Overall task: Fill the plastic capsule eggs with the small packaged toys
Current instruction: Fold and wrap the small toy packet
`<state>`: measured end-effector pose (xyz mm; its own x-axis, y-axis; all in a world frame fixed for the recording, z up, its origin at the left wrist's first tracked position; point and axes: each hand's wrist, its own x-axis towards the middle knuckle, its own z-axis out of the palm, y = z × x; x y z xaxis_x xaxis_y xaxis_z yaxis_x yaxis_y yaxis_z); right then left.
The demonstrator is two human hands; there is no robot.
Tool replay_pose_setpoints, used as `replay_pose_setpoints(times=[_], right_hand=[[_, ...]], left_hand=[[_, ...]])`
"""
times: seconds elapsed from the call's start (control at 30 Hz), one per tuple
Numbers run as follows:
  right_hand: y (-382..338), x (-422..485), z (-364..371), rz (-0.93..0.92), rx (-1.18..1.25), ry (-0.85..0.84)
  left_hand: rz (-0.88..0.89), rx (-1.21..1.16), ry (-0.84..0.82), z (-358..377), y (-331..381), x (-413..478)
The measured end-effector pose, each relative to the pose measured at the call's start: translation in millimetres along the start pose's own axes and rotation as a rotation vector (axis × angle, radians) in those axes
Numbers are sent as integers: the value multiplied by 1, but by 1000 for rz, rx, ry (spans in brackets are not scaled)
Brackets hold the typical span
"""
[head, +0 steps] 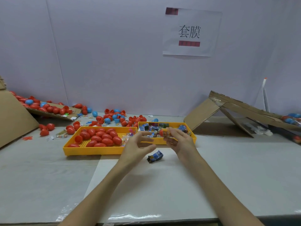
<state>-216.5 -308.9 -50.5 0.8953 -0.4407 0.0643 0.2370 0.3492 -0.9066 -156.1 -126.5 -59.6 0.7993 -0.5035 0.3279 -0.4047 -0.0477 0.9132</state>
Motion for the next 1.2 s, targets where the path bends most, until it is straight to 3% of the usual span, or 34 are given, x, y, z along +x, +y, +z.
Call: replay_pose_setpoints(times=[0.1, 0.2, 0.33, 0.37, 0.47, 0.77, 0.93, 1.2], right_hand=[[-8, 10, -3, 102, -10, -35], [-41, 28, 3, 111, 23, -66], [-123, 72, -19, -126, 435, 244], [-134, 80, -29, -130, 363, 310], [-118, 83, -41, -31, -158, 421], [-2, 13, -6, -68, -966, -225], [10, 0, -4, -120, -1097, -263], [10, 1, -5, -67, -1060, -239]], left_hand=[[143, 365, -99, 3, -8, -5], [138, 507, -191, 5, -13, -6], [124, 544, -196, 10, -18, -6], [125, 553, -198, 10, -18, -5], [117, 570, -195, 8, -18, -2], [113, 493, -160, 7, -18, -7], [111, 479, -160, 8, -19, -5], [116, 493, -158, 9, -18, -5]])
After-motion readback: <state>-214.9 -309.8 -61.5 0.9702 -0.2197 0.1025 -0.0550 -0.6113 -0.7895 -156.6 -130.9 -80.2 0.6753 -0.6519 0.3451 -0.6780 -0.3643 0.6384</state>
